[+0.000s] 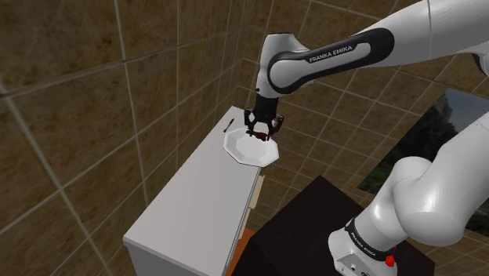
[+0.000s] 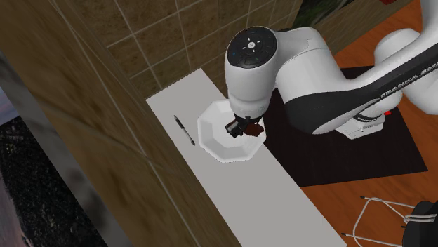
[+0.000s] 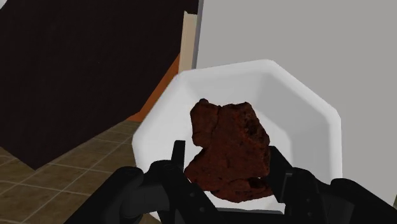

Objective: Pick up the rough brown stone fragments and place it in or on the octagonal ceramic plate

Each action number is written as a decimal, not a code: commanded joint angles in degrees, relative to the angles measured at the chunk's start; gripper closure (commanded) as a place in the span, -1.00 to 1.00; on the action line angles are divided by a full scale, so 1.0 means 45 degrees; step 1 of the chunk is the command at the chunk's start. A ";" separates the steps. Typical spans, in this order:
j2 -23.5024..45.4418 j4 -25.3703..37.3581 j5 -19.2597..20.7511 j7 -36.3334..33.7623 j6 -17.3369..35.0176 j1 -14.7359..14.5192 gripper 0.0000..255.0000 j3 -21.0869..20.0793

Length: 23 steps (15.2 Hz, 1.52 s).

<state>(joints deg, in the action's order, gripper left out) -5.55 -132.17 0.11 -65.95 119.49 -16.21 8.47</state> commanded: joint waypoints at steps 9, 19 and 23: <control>0.1490 0.0682 -0.0141 0.0908 0.0781 0.0362 1.00 0.0429; 0.2456 0.0187 -0.0375 0.1082 0.2225 0.0381 1.00 0.0413; 0.2458 0.0188 -0.0375 0.1082 0.2225 0.0381 1.00 0.0413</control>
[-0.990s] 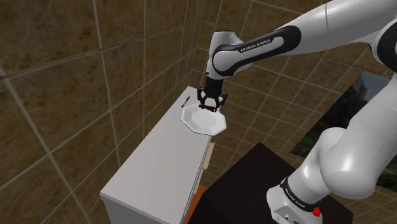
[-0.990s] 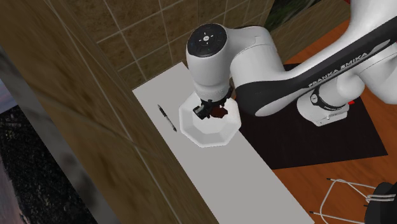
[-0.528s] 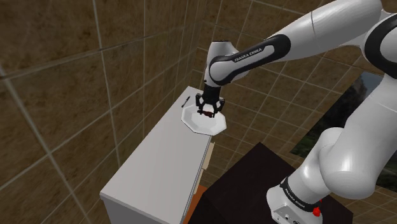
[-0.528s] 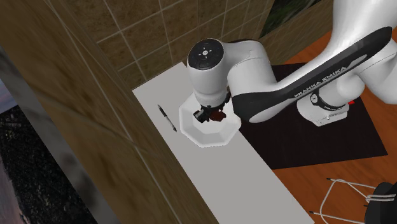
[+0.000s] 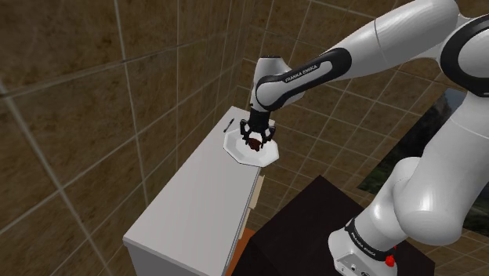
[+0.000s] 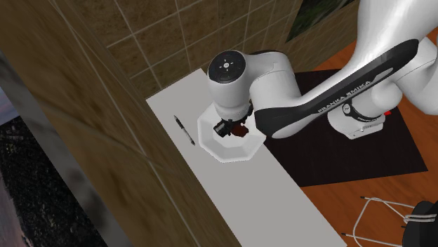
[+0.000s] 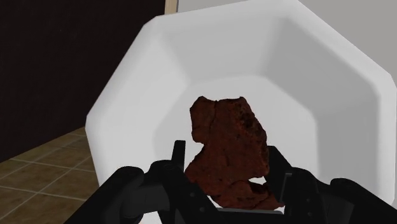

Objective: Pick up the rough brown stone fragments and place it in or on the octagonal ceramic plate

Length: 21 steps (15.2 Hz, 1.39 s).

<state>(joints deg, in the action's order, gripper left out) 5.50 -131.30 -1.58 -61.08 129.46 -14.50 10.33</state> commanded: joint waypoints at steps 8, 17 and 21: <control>0.0002 -0.0005 -0.0001 -0.0001 0.0009 0.0000 -1.00 0.0000; -0.0815 0.0822 0.0203 -0.0148 -0.1621 -0.0016 -1.00 0.0022; -0.0815 0.0822 0.0203 -0.0148 -0.1621 -0.0016 -1.00 0.0022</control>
